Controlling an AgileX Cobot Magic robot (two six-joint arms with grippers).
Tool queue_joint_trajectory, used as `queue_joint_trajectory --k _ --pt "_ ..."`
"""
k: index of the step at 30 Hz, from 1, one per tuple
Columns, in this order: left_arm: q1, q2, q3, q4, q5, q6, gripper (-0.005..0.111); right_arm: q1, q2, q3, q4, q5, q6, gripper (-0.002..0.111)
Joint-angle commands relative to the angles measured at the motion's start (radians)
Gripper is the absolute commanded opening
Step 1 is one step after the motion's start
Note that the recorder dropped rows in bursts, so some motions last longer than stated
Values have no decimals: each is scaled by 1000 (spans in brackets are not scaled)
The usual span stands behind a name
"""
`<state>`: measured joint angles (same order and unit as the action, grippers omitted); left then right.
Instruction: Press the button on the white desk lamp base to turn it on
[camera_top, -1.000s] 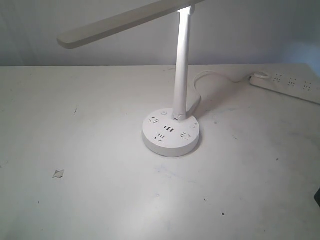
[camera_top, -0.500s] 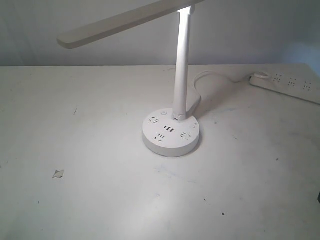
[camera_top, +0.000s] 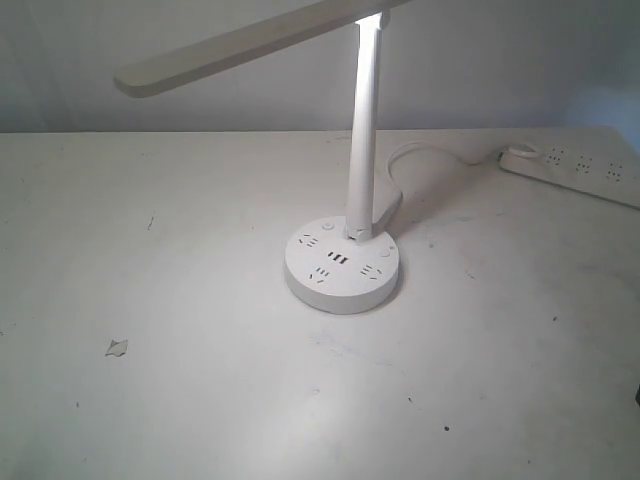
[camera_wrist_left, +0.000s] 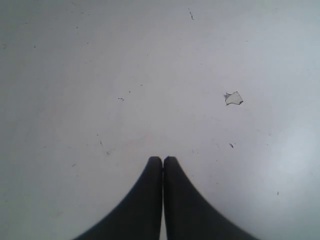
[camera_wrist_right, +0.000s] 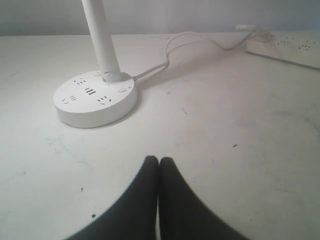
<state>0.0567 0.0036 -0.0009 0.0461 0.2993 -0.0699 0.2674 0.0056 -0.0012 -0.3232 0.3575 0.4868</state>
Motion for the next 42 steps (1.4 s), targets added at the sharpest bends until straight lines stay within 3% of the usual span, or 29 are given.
queue_joint_trajectory --k 1,5,10,14,26,33,42 --pt "1 -4 1 -3 7 -1 0 -31 -6 1 -14 -20 -11 0" --pt "1 -4 1 -3 7 -1 0 -169 -6 1 -8 -20 -11 0" --pt "1 -4 1 -3 7 -1 0 -442 -6 1 -8 -21 -11 0" --pt "1 -4 1 -3 7 -1 0 -587 -6 1 -8 -21 -11 0" --pt "1 -4 1 -3 7 -1 0 -596 -6 1 -6 -18 8 0" --pt "1 -4 1 -3 7 -1 0 -596 -6 1 202 -22 2 0" --pt "1 -4 1 -3 7 -1 0 -596 -6 1 249 -16 -408 0"
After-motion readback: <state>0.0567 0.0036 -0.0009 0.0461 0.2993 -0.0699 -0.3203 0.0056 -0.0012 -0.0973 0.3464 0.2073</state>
